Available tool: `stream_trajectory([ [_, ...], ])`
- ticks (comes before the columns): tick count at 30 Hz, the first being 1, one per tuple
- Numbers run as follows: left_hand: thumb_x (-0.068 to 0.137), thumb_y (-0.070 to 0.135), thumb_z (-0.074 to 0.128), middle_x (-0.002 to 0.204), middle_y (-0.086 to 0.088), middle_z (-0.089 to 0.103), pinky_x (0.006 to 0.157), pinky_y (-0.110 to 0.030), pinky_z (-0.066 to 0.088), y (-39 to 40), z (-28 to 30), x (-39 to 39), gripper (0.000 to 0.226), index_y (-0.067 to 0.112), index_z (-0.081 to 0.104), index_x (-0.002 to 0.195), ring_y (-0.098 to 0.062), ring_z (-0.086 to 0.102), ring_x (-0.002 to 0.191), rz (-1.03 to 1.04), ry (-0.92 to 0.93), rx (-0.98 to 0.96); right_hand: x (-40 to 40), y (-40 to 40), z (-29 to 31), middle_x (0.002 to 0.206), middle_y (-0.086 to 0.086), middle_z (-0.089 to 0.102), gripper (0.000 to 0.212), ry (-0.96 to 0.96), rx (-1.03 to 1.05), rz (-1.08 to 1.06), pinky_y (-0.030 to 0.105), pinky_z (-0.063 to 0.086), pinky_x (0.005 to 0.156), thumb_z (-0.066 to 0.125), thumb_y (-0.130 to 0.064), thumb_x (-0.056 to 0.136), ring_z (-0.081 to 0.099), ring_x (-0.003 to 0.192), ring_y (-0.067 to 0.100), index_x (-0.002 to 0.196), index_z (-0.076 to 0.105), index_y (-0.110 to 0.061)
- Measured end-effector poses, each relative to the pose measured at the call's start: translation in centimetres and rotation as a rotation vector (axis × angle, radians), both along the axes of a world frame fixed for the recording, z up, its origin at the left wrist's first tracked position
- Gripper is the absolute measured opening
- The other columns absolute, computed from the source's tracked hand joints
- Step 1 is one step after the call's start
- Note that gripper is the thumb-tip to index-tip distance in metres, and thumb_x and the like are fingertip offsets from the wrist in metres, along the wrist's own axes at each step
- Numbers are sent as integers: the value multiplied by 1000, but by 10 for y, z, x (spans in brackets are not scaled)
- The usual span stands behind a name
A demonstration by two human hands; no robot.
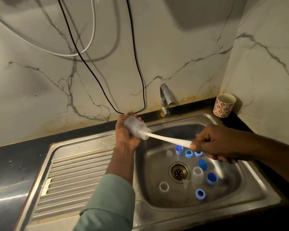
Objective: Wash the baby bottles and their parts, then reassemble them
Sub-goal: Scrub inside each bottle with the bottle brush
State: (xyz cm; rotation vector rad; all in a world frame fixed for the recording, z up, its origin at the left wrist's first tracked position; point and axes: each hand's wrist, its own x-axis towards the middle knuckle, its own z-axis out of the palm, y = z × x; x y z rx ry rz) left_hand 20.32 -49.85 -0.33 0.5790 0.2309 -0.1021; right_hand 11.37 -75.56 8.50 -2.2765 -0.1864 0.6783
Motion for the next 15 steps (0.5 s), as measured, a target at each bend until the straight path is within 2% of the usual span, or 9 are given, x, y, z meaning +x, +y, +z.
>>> stream_trajectory([
  [5,85,25,66,76,-3,63,67,-30,57,-3,16,1,15,16,71,74,-18,62,68,183,-18,-117,-8,2,-27,50,-1,56,31,-104,319,-90,18,39,39,58,-31,93,45,38,9,64,70,-34],
  [8,84,21,69,83,-5,64,69,-33,58,-3,26,7,8,16,73,79,-20,62,73,270,-36,-69,-21,23,-60,55,3,56,22,-137,442,-251,20,38,39,58,-28,93,44,41,11,76,72,-27],
  [10,81,16,76,99,-10,63,75,-43,60,-1,23,8,5,16,76,86,-26,62,88,366,10,133,-24,32,-70,56,4,55,21,-209,313,-264,22,38,42,58,-31,93,44,41,7,82,71,-19],
  [12,81,13,77,107,-14,61,86,-55,59,1,16,5,8,19,79,76,-31,60,99,409,45,346,-20,35,-60,54,0,53,29,-272,68,-134,24,40,47,56,-35,95,43,42,6,73,65,-19],
  [13,82,13,77,107,-13,61,87,-56,58,2,13,4,9,18,79,76,-31,59,100,399,56,417,-16,34,-48,54,-1,53,31,-289,-57,-46,25,41,50,54,-35,96,44,44,6,69,61,-22],
  [15,84,14,73,101,-12,59,77,-50,60,5,11,2,3,12,75,86,-30,59,93,317,79,443,-3,30,-19,55,-2,56,31,-288,-209,74,24,42,51,53,-35,97,46,46,6,69,59,-24],
])
